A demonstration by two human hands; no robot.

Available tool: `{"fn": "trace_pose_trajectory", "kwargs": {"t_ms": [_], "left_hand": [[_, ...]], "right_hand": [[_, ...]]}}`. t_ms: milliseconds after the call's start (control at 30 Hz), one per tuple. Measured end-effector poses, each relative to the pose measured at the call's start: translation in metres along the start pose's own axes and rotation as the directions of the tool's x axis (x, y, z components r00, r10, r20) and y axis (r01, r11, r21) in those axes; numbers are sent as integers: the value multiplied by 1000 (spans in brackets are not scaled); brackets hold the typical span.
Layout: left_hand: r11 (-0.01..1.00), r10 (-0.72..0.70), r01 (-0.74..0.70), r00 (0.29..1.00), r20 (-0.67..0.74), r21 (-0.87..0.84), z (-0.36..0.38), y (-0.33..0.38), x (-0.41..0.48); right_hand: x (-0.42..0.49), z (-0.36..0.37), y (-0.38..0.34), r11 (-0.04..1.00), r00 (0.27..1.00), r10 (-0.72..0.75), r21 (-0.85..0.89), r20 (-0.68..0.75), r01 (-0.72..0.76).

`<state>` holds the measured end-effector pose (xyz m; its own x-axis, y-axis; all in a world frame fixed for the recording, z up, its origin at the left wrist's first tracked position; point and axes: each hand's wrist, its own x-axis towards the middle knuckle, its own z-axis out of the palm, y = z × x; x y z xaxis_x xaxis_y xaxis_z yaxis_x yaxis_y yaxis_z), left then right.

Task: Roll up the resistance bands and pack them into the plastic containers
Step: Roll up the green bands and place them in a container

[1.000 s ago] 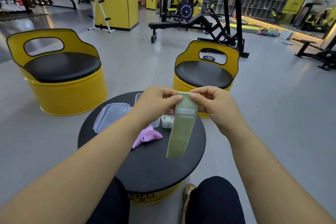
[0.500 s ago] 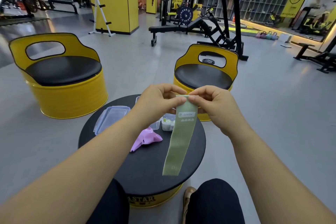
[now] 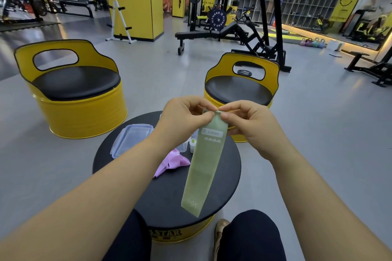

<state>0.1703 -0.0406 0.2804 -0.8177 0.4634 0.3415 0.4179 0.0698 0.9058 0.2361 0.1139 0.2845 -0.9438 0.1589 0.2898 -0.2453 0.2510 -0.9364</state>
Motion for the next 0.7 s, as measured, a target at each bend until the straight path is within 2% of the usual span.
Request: {"fn": "trace_pose_trajectory", "kwargs": {"t_ms": [233, 367, 433, 567, 700], "left_hand": [[996, -48, 54, 995, 82, -73, -3, 4, -4], [997, -40, 46, 995, 89, -61, -5, 3, -4], [999, -19, 22, 998, 66, -46, -5, 2, -4], [999, 37, -37, 999, 6, 0, -2, 1, -5], [997, 65, -64, 998, -16, 53, -2, -1, -5]], "right_hand": [[-2, 3, 6, 981, 986, -153, -128, -59, 144], [-3, 4, 9, 958, 976, -207, -215, -62, 189], [-4, 5, 9, 969, 981, -185, -175, -55, 173], [-5, 6, 7, 997, 996, -66, 21, -62, 68], [-3, 8, 7, 997, 999, -13, 70, -50, 16]]}}
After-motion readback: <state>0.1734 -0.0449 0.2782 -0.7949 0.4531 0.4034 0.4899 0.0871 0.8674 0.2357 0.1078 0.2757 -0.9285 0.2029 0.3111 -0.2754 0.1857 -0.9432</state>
